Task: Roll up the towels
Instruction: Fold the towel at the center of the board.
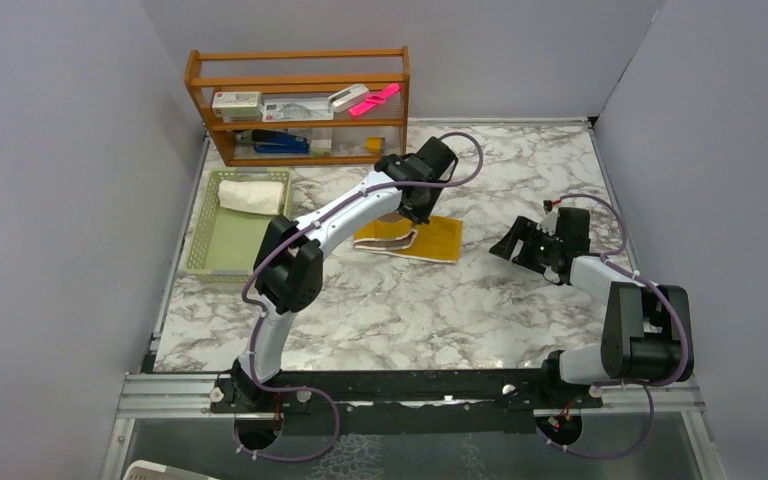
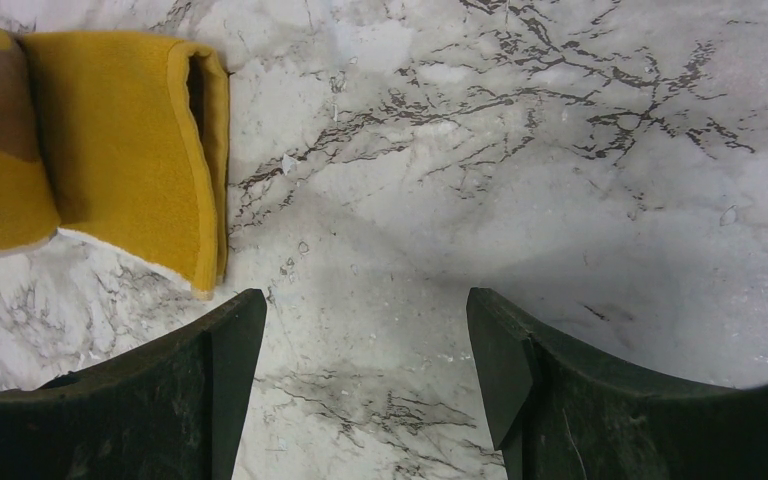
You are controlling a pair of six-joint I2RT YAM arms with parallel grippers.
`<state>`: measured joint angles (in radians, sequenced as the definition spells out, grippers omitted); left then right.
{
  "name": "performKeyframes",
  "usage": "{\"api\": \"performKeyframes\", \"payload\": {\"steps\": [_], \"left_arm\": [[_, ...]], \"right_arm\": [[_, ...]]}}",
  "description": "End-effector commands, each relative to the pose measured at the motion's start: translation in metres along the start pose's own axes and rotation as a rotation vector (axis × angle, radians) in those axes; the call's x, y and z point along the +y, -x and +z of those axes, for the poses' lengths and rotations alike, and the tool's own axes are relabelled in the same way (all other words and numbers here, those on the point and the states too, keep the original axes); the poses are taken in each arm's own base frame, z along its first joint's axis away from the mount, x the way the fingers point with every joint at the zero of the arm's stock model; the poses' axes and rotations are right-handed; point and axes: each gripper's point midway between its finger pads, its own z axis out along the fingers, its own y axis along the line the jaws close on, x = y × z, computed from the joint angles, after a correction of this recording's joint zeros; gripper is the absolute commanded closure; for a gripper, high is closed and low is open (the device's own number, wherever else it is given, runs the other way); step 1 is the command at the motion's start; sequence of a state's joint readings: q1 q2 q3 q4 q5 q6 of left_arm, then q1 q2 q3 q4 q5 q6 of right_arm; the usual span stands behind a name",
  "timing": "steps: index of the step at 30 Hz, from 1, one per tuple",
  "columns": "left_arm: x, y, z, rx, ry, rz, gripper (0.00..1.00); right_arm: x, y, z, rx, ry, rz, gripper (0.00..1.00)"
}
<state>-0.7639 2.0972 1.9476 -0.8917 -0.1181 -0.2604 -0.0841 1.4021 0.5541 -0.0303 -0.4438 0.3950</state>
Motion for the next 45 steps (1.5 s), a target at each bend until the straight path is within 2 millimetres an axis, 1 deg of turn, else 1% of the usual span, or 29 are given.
{"api": "performKeyframes", "payload": {"steps": [1, 7, 13, 17, 23, 25, 26, 28, 31, 33, 34, 35, 37, 38, 39, 40, 41, 43, 45], "left_arm": [[-0.021, 0.005, -0.001, -0.002, -0.067, -0.015, 1.00], [-0.026, -0.007, 0.012, 0.040, -0.079, -0.017, 1.00], [-0.044, -0.011, 0.016, 0.058, -0.127, -0.010, 1.00], [-0.054, -0.007, 0.015, 0.044, -0.152, -0.015, 1.00], [-0.067, 0.009, 0.007, 0.000, -0.219, -0.029, 1.00], [-0.073, 0.011, 0.007, -0.002, -0.246, -0.032, 1.00], [-0.074, 0.011, 0.008, -0.002, -0.254, -0.034, 0.97], [-0.076, 0.008, 0.012, 0.007, -0.264, -0.035, 0.85], [-0.075, 0.009, 0.009, -0.008, -0.265, -0.027, 0.71], [-0.070, 0.018, -0.001, -0.044, -0.272, -0.028, 0.62], [-0.068, 0.025, -0.009, -0.071, -0.288, -0.034, 0.55], [-0.066, 0.032, -0.019, -0.100, -0.314, -0.042, 0.46], [-0.058, 0.048, -0.042, -0.165, -0.378, -0.070, 0.31], [-0.053, 0.054, -0.053, -0.193, -0.407, -0.084, 0.26], [-0.042, 0.062, -0.062, -0.227, -0.417, -0.103, 0.25], [-0.029, 0.065, -0.067, -0.251, -0.415, -0.125, 0.24], [-0.012, 0.068, -0.068, -0.271, -0.400, -0.152, 0.25], [0.024, 0.061, -0.056, -0.268, -0.366, -0.214, 0.32], [0.056, 0.057, -0.044, -0.286, -0.322, -0.267, 0.42]], "right_arm": [[0.002, -0.005, 0.002, 0.026, 0.016, -0.010, 0.25], [0.003, -0.006, 0.003, 0.029, 0.020, -0.010, 0.25], [0.003, -0.007, 0.003, 0.030, 0.021, -0.010, 0.25], [0.002, -0.007, 0.003, 0.032, 0.020, -0.010, 0.25], [0.002, -0.008, 0.003, 0.034, 0.020, -0.010, 0.25], [0.002, -0.008, 0.003, 0.034, 0.020, -0.009, 0.25], [0.002, -0.008, 0.003, 0.034, 0.019, -0.009, 0.25], [0.003, -0.007, 0.003, 0.034, 0.020, -0.012, 0.25], [0.002, -0.006, 0.002, 0.030, 0.015, -0.015, 0.25], [0.005, -0.002, 0.000, 0.014, 0.020, -0.022, 0.25], [0.007, 0.001, -0.001, 0.001, 0.025, -0.029, 0.25], [0.010, 0.005, -0.003, -0.016, 0.033, -0.037, 0.25], [0.020, 0.020, -0.009, -0.071, 0.051, -0.067, 0.25], [0.027, 0.031, -0.014, -0.109, 0.058, -0.090, 0.25], [0.037, 0.042, -0.019, -0.149, 0.068, -0.122, 0.25], [0.049, 0.053, -0.024, -0.191, 0.075, -0.159, 0.25], [0.064, 0.063, -0.027, -0.226, 0.086, -0.203, 0.25], [0.098, 0.078, -0.028, -0.271, 0.112, -0.292, 0.24], [0.134, 0.080, -0.019, -0.263, 0.156, -0.361, 0.24]]}}
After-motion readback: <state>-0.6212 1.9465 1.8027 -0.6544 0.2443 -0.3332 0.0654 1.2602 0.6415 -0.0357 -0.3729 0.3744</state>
